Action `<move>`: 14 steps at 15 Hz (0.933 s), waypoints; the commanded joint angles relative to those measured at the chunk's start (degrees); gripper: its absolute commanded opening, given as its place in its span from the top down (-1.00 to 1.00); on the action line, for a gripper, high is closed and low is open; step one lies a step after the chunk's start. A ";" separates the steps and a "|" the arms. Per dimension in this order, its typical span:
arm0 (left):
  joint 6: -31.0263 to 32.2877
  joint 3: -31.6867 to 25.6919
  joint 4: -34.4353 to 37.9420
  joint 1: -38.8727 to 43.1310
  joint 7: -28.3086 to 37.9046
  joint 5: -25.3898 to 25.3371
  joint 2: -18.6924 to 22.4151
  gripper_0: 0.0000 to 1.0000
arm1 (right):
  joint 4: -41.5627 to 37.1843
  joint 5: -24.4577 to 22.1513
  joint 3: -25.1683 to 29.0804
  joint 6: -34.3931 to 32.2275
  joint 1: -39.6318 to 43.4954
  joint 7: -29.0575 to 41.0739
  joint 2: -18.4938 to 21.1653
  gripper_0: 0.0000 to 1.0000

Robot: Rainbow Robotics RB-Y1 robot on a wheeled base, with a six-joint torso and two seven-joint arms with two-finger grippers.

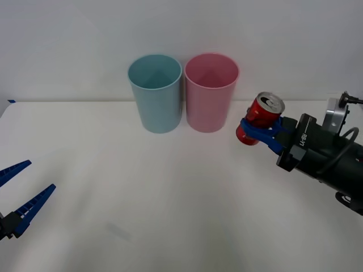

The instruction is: Grasp the object on the table and drop it into the matching bin: aluminum can to the light blue bin, PET bottle to the pink bin.

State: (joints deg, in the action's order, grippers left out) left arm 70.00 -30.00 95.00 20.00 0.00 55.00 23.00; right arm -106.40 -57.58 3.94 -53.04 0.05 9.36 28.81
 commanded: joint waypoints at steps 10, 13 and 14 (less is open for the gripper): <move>0.00 0.00 0.00 0.00 0.00 0.00 0.00 -1.00 | 8.22 -12.21 -12.20 13.49 -24.66 10.76 0.46 1.00; 0.00 0.00 0.00 0.00 0.00 0.00 0.00 -1.00 | 15.43 -13.08 -17.21 17.18 -31.95 10.32 -0.07 1.00; 0.00 0.00 0.00 0.00 0.00 0.00 0.00 -1.00 | 17.89 -13.08 -18.70 18.94 -34.41 10.06 -0.51 1.00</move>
State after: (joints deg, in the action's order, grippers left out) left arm 70.00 -30.00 95.00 20.00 0.00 55.00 23.00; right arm -90.21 -70.65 -13.72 -35.33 -32.68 19.62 28.61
